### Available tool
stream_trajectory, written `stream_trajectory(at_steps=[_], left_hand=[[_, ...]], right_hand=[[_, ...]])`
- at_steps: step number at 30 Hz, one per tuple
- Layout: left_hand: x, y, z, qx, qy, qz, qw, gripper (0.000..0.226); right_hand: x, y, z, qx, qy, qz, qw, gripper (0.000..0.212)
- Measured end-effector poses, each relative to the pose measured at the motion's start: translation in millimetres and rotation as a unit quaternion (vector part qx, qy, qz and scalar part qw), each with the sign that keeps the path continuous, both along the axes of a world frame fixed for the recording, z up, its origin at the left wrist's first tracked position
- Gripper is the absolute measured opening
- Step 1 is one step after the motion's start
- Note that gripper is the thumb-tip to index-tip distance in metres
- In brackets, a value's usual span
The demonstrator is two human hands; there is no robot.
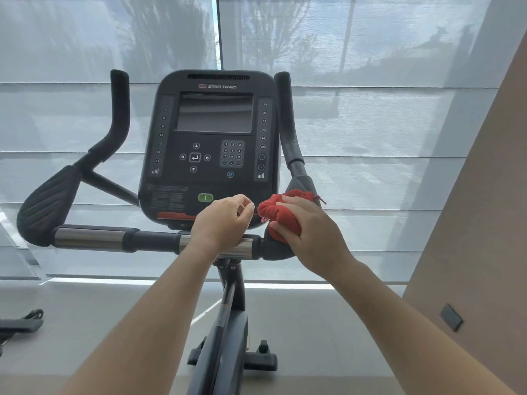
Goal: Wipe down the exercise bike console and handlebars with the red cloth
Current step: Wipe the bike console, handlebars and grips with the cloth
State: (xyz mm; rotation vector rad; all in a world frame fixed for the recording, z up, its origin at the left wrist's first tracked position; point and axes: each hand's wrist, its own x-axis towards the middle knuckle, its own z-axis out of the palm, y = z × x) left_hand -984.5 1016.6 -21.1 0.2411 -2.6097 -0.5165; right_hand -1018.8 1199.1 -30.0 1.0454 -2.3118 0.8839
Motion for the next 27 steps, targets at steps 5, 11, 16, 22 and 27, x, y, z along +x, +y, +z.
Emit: stream_trajectory(at_steps=[5,11,16,22,27], left_hand=[[0.6,-0.2,1.0,0.006,-0.002,-0.007,1.000,0.026],[1.0,-0.1,1.4,0.021,0.006,-0.005,1.000,0.028],[-2.3,-1.5,1.2,0.036,0.016,0.002,0.999,0.027],[-4.1,-1.2,1.7,0.037,0.018,-0.005,0.999,0.027],[-5.1,0.3,1.4,0.029,0.004,-0.009,1.000,0.027]], right_hand=[[-2.5,-1.0,0.0,-0.036,-0.024,0.026,0.999,0.041],[-21.4,-3.4,25.3,-0.085,-0.027,0.020,0.996,0.016],[-59.6,-2.9,44.4,-0.084,-0.034,-0.061,0.994,0.028],[-52.0,-3.3,17.2,-0.020,-0.049,-0.002,0.999,0.042],[-27.9,1.1,13.5,0.005,-0.016,0.001,1.000,0.037]])
